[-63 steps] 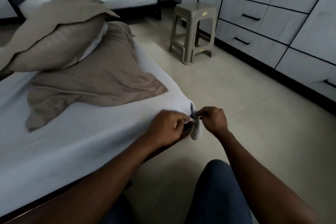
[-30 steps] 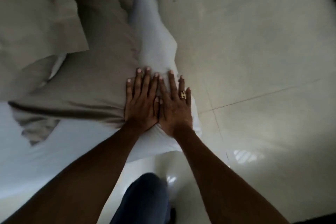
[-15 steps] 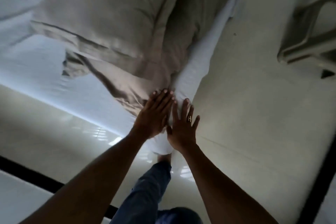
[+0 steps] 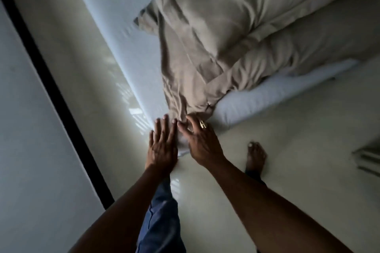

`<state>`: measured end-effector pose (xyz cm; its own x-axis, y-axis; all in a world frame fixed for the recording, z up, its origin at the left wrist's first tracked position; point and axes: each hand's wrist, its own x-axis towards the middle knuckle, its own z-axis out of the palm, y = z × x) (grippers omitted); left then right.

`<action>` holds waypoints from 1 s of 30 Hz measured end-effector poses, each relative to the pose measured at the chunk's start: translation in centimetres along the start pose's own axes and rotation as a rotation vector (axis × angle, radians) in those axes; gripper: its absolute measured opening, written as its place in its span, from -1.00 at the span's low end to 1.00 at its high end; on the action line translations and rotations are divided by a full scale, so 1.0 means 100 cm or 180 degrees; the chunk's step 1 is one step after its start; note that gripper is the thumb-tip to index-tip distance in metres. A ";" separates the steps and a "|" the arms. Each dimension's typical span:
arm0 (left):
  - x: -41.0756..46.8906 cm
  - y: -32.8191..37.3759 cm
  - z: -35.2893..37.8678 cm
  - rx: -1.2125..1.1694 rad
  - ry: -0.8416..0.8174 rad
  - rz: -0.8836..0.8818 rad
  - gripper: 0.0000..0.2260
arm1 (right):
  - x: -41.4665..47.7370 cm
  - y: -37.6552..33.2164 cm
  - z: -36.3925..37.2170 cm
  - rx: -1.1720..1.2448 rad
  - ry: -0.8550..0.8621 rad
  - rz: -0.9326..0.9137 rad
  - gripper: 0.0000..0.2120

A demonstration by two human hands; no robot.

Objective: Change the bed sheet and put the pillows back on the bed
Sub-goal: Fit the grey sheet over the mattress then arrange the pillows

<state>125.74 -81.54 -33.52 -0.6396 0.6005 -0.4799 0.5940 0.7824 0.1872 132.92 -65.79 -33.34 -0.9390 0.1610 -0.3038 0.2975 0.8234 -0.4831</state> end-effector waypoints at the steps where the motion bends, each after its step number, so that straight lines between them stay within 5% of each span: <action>1: 0.000 0.007 0.008 -0.0159 0.0119 -0.0203 -0.20 | -0.001 0.010 0.006 -0.0031 0.0014 -0.0153 -0.39; 10: -0.012 0.029 0.048 -0.0624 0.1095 -0.0317 -0.34 | -0.024 0.027 0.033 0.0184 0.0458 -0.0369 -0.48; 24: 0.036 0.000 0.154 -0.0863 0.3838 0.0250 -0.48 | 0.020 0.053 0.165 0.0021 0.2982 -0.1155 -0.52; 30: 0.038 -0.005 0.163 -0.0927 0.3959 0.0284 -0.47 | 0.018 0.055 0.166 0.0024 0.3151 -0.1257 -0.57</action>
<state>130.93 -82.29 -49.40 -0.7204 0.2786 0.6352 0.6307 0.6441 0.4327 135.76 -70.04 -50.21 -0.6902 0.2566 0.6766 -0.0609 0.9111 -0.4077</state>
